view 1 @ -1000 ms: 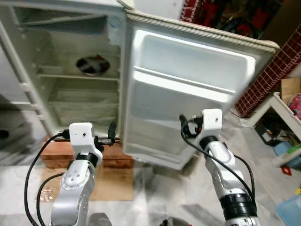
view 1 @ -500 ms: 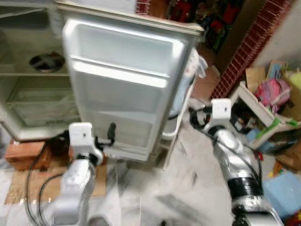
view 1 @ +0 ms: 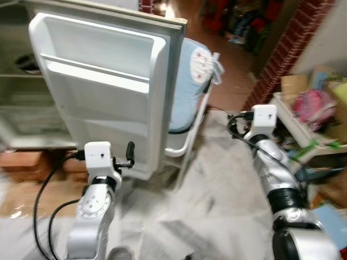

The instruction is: Restocking fridge

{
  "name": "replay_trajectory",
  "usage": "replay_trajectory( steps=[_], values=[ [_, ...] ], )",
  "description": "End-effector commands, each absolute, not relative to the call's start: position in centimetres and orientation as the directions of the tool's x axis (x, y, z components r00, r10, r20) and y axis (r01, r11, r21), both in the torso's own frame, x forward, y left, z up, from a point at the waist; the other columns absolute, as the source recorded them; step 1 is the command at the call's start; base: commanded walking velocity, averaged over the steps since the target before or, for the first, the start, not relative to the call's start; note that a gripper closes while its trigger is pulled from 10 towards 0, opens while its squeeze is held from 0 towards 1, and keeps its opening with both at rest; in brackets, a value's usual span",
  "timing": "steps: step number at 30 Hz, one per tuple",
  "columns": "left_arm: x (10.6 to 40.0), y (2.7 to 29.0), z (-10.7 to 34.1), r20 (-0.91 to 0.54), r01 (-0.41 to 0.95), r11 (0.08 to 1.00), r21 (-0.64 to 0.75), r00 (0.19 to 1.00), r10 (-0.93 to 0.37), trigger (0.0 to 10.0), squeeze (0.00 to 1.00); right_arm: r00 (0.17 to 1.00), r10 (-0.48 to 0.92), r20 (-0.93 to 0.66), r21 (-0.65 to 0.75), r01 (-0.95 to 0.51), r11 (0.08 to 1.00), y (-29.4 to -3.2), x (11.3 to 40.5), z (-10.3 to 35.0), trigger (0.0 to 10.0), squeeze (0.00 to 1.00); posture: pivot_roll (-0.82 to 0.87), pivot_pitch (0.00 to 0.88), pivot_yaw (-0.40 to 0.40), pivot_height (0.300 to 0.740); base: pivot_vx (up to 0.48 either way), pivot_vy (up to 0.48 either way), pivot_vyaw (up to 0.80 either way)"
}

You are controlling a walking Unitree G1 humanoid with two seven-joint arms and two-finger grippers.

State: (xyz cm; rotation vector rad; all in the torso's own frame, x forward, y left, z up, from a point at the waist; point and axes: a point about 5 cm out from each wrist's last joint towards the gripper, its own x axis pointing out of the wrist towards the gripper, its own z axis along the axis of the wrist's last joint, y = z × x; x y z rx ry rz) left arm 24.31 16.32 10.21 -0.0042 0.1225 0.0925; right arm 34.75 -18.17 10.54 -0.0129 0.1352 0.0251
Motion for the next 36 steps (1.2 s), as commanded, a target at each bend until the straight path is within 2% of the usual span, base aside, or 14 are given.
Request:
replay_trajectory(
  steps=[1, 7, 16, 27, 36],
  values=[
    [24.2, 16.9, 9.9, -0.123, -0.122, 0.993, 0.007, 0.985, 0.122, 10.0, 0.0, 0.993, 0.038, -0.115, -0.004, -0.038, 0.999, -17.5, 34.7, 10.6, 10.0, 0.0, 0.13, 0.041, -0.102, 0.74, 0.0, 0.0, 0.8],
    [24.4, 17.5, 9.3, -0.14, -0.147, 0.986, -0.075, 0.981, 0.135, 10.0, 0.0, 0.995, 0.016, -0.102, 0.044, -0.011, 0.999, -16.7, 34.3, 9.8, 10.0, 0.0, 0.11, 0.029, -0.086, 0.74, 0.047, 0.0, 0.76],
    [24.9, 17.3, 9.9, -0.108, -0.118, 0.989, -0.084, 0.988, 0.109, 10.0, 0.0, 0.995, 0.021, -0.093, 0.061, -0.016, 0.998, -16.3, 33.9, 9.6, 10.0, 0.0, 0.12, 0.033, -0.089, 0.74, 0.392, 0.0, 0.0],
    [24.7, 16.4, 9.7, -0.113, -0.085, 0.989, -0.117, 0.991, 0.072, 10.0, 0.0, 0.997, -0.039, -0.065, 0.024, 0.041, 0.999, -17.1, 34.8, 10.5, 10.0, 0.0, 0.12, 0.031, -0.094, 0.74, 0.48, 0.0, 0.0],
    [24.6, 16.7, 9.4, -0.141, -0.15, 0.984, -0.092, 0.981, 0.136, 10.0, 0.0, 0.998, -0.041, -0.049, 0.024, 0.042, 0.999, -17.0, 35.6, 11.3, 10.0, 0.0, 0.12, 0.035, -0.099, 0.74, 0.032, 0.0, 0.0]
  ],
)
